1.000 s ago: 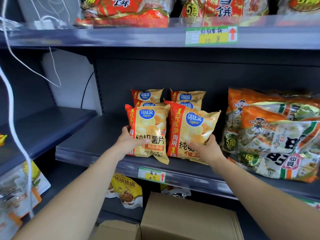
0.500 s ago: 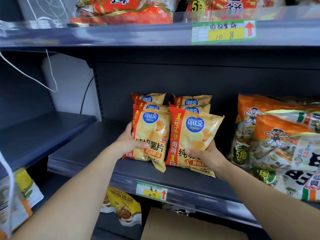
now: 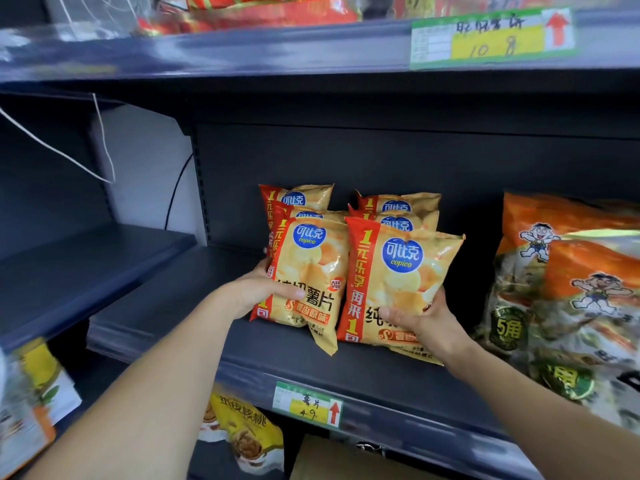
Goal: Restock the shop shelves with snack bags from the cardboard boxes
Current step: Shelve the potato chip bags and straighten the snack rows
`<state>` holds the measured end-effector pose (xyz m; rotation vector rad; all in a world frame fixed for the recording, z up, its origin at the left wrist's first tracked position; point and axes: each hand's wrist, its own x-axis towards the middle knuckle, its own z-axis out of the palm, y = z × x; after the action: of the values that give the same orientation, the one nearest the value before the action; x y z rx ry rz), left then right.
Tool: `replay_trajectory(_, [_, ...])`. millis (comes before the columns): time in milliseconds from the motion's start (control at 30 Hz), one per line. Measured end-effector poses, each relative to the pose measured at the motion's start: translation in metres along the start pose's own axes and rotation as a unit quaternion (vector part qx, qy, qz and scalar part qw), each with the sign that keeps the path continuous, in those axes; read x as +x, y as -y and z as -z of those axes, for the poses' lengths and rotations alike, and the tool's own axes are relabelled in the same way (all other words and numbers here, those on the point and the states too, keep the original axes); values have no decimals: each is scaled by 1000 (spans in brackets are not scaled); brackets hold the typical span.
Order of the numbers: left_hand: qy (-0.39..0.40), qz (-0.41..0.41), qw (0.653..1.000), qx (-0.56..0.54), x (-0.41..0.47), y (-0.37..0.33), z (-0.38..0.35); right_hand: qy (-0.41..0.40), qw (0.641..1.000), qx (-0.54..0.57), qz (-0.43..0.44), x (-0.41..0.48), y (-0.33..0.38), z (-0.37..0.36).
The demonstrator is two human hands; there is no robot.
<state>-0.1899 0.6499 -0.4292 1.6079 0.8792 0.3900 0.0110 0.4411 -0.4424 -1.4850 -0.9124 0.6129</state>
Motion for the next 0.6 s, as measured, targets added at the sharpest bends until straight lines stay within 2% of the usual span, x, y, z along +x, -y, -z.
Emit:
replay_trajectory(167, [41, 0, 999, 0, 2, -3, -5, 7, 1000, -7, -2, -2, -6, 1])
replay_trajectory(333, [18, -5, 999, -30, 9, -1, -8, 9, 1000, -25, 2, -3, -3, 0])
replay_trajectory(500, [49, -11, 999, -9, 6, 0, -7, 9, 999, -29, 12, -10, 2, -3])
replay_trajectory(600, [28, -17, 999, -39, 8, -1, -8, 7, 1000, -24, 15, -11, 3, -3])
